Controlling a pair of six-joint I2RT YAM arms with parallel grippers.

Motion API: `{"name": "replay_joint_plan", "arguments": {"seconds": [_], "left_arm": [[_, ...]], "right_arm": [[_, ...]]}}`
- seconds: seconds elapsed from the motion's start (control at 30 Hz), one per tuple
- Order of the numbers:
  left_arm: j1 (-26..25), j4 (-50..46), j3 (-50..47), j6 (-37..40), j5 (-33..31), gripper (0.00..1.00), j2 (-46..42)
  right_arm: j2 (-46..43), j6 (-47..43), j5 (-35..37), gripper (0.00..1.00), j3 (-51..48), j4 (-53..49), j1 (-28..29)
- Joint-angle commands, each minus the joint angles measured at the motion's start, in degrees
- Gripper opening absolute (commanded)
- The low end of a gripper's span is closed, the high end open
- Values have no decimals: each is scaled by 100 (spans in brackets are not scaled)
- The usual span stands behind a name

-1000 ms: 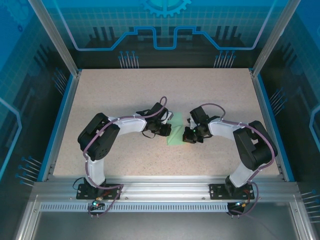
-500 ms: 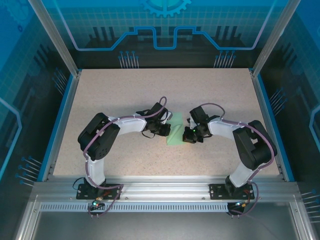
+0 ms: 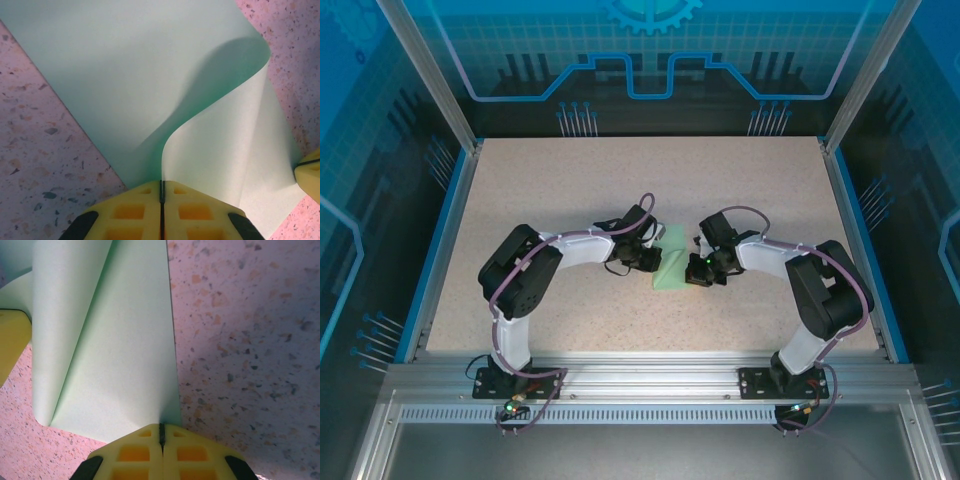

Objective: Fold a paper plane with a square sheet of paper (fold left side to right side)
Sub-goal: Fold the triangle a second time at the center of the table.

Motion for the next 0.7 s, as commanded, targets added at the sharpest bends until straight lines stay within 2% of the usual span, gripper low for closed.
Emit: {"name": "replay_joint_plan", "arguments": {"seconds": [0.0, 0.37, 0.67], "left_arm": [[61, -130, 164, 101, -6, 8, 147], [48, -123, 5, 64, 209, 8, 275], [39, -129, -90, 48, 285, 8, 331]], "right_arm": [[164, -79, 209, 0, -13, -384, 70], [107, -122, 157, 0, 0, -323, 60], [-477, -111, -420, 0, -101, 472, -173]]}}
